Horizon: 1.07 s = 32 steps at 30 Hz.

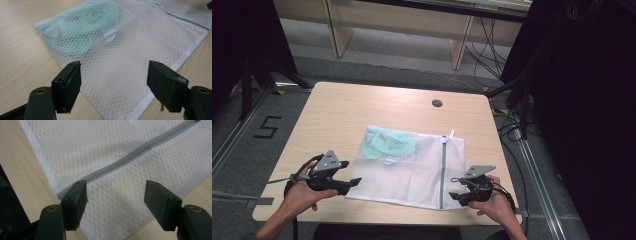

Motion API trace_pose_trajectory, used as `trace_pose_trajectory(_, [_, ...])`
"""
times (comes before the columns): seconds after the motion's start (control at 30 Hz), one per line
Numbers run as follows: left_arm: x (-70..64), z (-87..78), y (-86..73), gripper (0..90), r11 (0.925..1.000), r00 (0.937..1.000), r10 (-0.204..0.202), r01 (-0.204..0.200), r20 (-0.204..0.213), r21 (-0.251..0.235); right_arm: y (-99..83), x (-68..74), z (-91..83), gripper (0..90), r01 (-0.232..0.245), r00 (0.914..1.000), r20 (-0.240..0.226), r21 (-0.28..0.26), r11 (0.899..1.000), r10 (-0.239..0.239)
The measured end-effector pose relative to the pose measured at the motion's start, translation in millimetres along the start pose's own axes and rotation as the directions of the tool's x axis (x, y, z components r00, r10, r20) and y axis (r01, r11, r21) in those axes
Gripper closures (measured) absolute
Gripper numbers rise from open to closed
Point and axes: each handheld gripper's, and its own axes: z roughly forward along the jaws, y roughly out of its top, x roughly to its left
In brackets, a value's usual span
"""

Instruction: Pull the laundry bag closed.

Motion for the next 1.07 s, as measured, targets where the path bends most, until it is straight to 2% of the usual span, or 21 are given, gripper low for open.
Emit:
trace_pose_trajectory(0.07, [-2.0,-0.9,-2.4,26.5,1.0,1.0,0.008,-0.008,-0.001,0.003,-1.0,0.6,-2.9,34.8,0.0,1.0,-0.006,0.025,1.0,0.0])
trace_pose_trajectory(0.1, [-3.2,-0.7,-3.5,25.8,0.9999,0.9999,0.011,-0.011,-0.009,-0.001,-2.8,1.7,-1.1,34.8,-0.001,1.0,0.005,0.003,1.0,0.001])
trace_pose_trajectory(0.17, [-5.2,-0.6,-5.2,25.3,0.9998,0.9998,0.019,-0.019,-0.011,-0.001,-4.1,3.2,-3.9,34.4,-0.009,1.0,-0.004,0.036,0.999,0.009])
trace_pose_trajectory(0.2, [-5.8,-0.6,-5.9,25.0,0.9998,0.9998,0.021,-0.02,-0.008,0.005,-5.4,3.1,-3.2,33.8,-0.001,1.0,0.006,0.021,1.0,0.001])
trace_pose_trajectory(0.27, [-9.5,-0.6,-6.8,24.7,1.0,1.0,0.003,-0.003,-0.004,0.0,-7.7,4.2,-4.0,33.5,0.005,1.0,0.004,0.03,1.0,-0.005])
trace_pose_trajectory(0.3, [-8.3,-1.8,-6.8,24.6,0.9996,0.9996,0.028,-0.028,-0.001,0.01,-9.1,5.3,-3.7,33.4,0.005,0.9999,0.01,0.023,1.0,-0.005])
trace_pose_trajectory(0.33, [-8.8,-1.9,-7.1,24.4,0.9996,0.9996,0.027,-0.027,0.003,0.006,-9.1,5.5,-7.0,33.2,0.009,1.0,0.001,0.05,0.999,-0.009])
trace_pose_trajectory(0.37, [-9.3,-1.9,-8.0,24.3,0.9997,0.9997,0.024,-0.024,-0.003,0.001,-11.4,6.8,-4.8,32.9,0.009,0.9999,0.014,0.014,1.0,-0.009])
trace_pose_trajectory(0.4, [-9.4,-2.9,-8.2,24.2,0.9995,0.9994,0.028,-0.028,-0.019,0.013,-12.1,7.2,-6.5,32.7,0.014,0.9998,0.013,0.022,1.0,-0.014])
trace_pose_trajectory(0.5, [-11.3,-2.9,-9.9,23.4,0.9998,0.9997,0.02,-0.02,-0.014,-0.006,-15.8,9.5,-8.2,32.0,0.013,0.9998,0.014,0.026,1.0,-0.013])
trace_pose_trajectory(0.53, [-10.3,-4.8,-9.5,23.4,0.9993,0.9993,0.035,-0.035,-0.017,0.011,-17.1,10.0,-8.2,31.8,0.016,0.9997,0.016,0.024,1.0,-0.016])
trace_pose_trajectory(0.6, [-10.5,-4.1,-9.5,23.4,0.9997,0.9995,0.024,-0.024,-0.019,-0.009,-18.7,10.7,-9.0,31.0,0.016,0.9997,0.02,0.029,0.999,-0.016])
trace_pose_trajectory(0.63, [-10.7,-4.1,-9.7,23.4,0.9998,0.9996,0.017,-0.018,-0.024,-0.007,-19.6,12.4,-9.0,31.0,-0.002,0.9999,0.015,0.029,1.0,0.002])
trace_pose_trajectory(0.7, [-11.0,-3.8,-9.7,23.4,0.9998,0.9996,0.018,-0.018,-0.02,0.0,-20.1,11.7,-9.8,31.0,0.009,0.9998,0.015,0.032,0.999,-0.01])
trace_pose_trajectory(0.73, [-9.8,-4.7,-9.8,23.4,0.9992,0.999,0.039,-0.039,-0.022,0.01,-20.1,13.4,-10.5,31.0,-0.011,0.9999,0.008,0.037,0.999,0.011])
trace_pose_trajectory(0.8, [-9.0,-4.9,-9.5,23.4,0.9985,0.9984,0.053,-0.053,-0.019,0.012,-20.6,12.7,-10.7,30.7,0.0,1.0,0.009,0.043,0.999,-0.001])
trace_pose_trajectory(0.83, [-9.7,-4.7,-9.7,23.4,0.9991,0.9989,0.041,-0.041,-0.022,0.01,-20.9,11.4,-10.1,30.3,0.017,0.9997,0.016,0.037,0.999,-0.017])
trace_pose_trajectory(0.93, [-8.7,-4.7,-9.3,23.5,0.9984,0.9984,0.054,-0.054,-0.017,0.016,-22.0,13.3,-8.4,29.9,-0.002,0.9998,0.019,0.038,0.999,0.001])
trace_pose_trajectory(0.97, [-8.7,-4.7,-9.4,23.4,0.9985,0.9985,0.051,-0.051,-0.018,0.017,-20.5,10.8,-11.1,29.9,0.02,0.9997,0.013,0.062,0.998,-0.021])
trace_pose_trajectory(1.03, [-8.0,-4.2,-9.4,23.5,0.9982,0.9982,0.056,-0.056,-0.021,0.022,-21.8,12.8,-9.3,29.9,0.007,0.9999,0.015,0.048,0.999,-0.008])
trace_pose_trajectory(1.07, [-9.3,-3.1,-10.1,23.6,0.9991,0.9991,0.04,-0.04,-0.016,0.014,-21.8,10.7,-9.1,29.9,0.027,0.9994,0.019,0.045,0.999,-0.028])
